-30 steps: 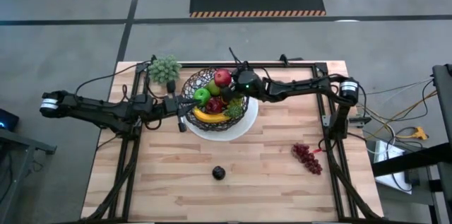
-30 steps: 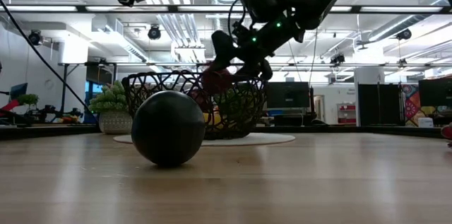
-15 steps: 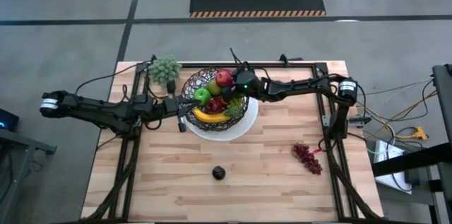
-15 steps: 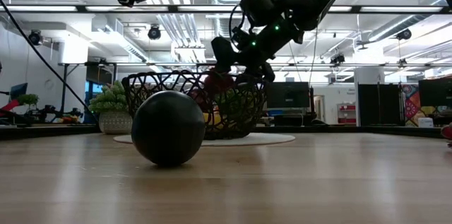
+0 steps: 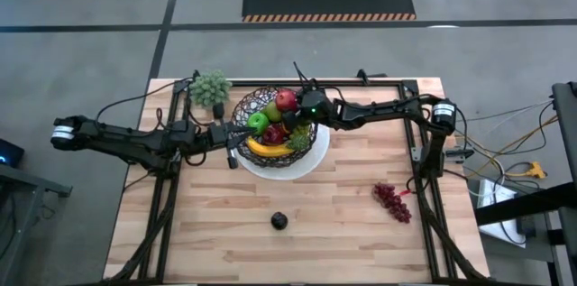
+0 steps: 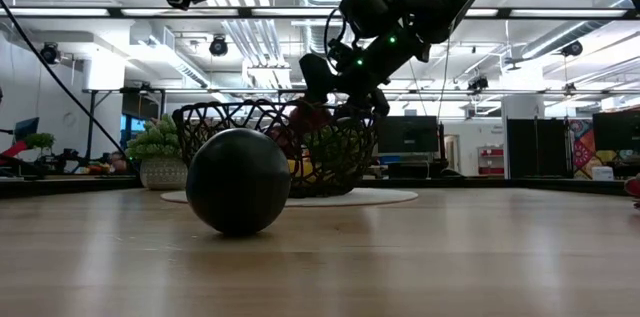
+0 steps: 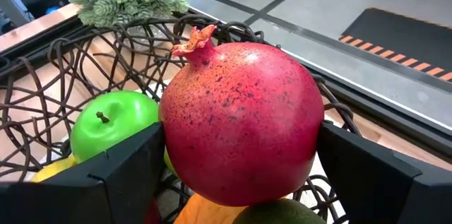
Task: Build produce basket
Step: Put the pomegranate into the wire basket, then put the plum into the wire basket
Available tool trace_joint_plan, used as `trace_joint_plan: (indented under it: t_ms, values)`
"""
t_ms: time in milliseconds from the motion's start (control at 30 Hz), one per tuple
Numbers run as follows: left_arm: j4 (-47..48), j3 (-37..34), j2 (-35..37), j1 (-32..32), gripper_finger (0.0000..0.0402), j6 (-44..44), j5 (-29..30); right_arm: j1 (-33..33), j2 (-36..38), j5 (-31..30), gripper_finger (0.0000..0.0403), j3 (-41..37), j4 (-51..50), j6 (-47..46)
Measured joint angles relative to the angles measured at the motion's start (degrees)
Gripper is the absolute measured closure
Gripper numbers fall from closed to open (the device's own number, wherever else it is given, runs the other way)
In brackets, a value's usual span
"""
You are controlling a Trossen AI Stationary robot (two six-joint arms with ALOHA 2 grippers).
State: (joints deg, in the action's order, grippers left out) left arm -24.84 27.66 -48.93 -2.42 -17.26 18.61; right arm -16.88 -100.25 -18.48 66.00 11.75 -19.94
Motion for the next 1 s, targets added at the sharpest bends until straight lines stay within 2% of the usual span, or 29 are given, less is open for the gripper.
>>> trace_joint_plan:
  t_ms: [167, 300, 667, 767, 1000]
  values:
    - [0.0, 0.0, 0.0, 0.0, 0.04, 0.1, 0.0, 0.0, 0.0, 0.5, 0.0059, 0.0, 0.0, -3.2]
    - [0.0, 0.0, 0.0, 0.0, 0.04, 0.1, 0.0, 0.0, 0.0, 0.5, 0.0042, 0.0, -0.4, -5.9]
    - [0.2, 0.0, 0.0, 0.0, 0.04, 0.1, 0.0, 0.0, 1.3, 0.5, 0.0034, 0.1, -1.6, -6.6]
    - [0.3, 0.0, 0.0, 0.0, 0.04, 0.2, 0.0, 0.0, 2.8, 0.5, 0.0033, 1.4, -4.9, -6.6]
    - [0.3, 0.0, 0.0, 0.0, 0.04, 0.4, -0.1, 0.8, 7.9, 1.8, 0.0033, 7.3, -21.7, -4.5]
